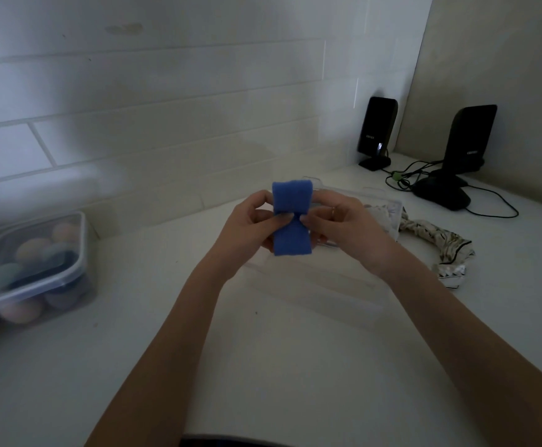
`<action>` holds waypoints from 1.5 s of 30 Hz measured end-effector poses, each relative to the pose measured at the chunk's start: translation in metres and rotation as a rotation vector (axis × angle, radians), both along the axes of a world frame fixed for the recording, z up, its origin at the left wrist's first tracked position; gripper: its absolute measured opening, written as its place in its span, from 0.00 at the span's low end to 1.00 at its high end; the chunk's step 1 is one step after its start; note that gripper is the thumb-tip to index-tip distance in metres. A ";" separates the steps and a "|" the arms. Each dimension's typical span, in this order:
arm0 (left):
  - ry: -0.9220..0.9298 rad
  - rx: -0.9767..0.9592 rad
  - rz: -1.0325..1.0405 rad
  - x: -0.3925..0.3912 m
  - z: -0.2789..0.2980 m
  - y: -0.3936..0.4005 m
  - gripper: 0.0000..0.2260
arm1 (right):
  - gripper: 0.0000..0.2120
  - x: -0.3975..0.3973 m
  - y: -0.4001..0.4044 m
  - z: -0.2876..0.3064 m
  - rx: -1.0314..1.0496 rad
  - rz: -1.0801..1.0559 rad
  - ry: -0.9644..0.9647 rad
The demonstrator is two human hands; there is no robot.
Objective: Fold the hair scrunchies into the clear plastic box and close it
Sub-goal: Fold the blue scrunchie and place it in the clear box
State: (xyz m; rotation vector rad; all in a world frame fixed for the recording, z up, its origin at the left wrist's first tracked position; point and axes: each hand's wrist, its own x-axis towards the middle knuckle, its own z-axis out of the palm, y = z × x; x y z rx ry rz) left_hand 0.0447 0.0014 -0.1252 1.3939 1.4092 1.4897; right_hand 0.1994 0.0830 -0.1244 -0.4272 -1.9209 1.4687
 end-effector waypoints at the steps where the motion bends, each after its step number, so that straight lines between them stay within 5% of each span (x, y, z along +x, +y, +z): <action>1: 0.011 0.011 -0.020 0.000 0.001 -0.001 0.04 | 0.15 0.001 0.000 0.000 0.019 -0.008 -0.001; 9: 0.064 0.014 -0.068 -0.002 0.001 -0.002 0.07 | 0.24 0.003 -0.004 0.005 0.203 0.024 -0.081; 21: -0.061 -0.091 -0.080 -0.003 0.003 0.001 0.04 | 0.24 0.000 -0.005 0.003 0.088 -0.110 0.012; 24: -0.015 -0.028 -0.065 -0.003 0.001 -0.002 0.15 | 0.21 0.001 -0.003 0.004 -0.012 -0.129 0.061; 30: -0.024 0.003 0.004 -0.005 0.001 -0.002 0.20 | 0.05 0.008 0.001 0.005 -0.173 -0.120 0.118; 36: 0.016 0.015 0.023 -0.005 -0.002 -0.001 0.22 | 0.13 0.000 -0.008 0.002 0.252 -0.165 -0.044; 45: 0.148 0.014 0.040 -0.002 -0.007 0.003 0.12 | 0.09 0.000 -0.006 0.001 0.198 -0.173 -0.035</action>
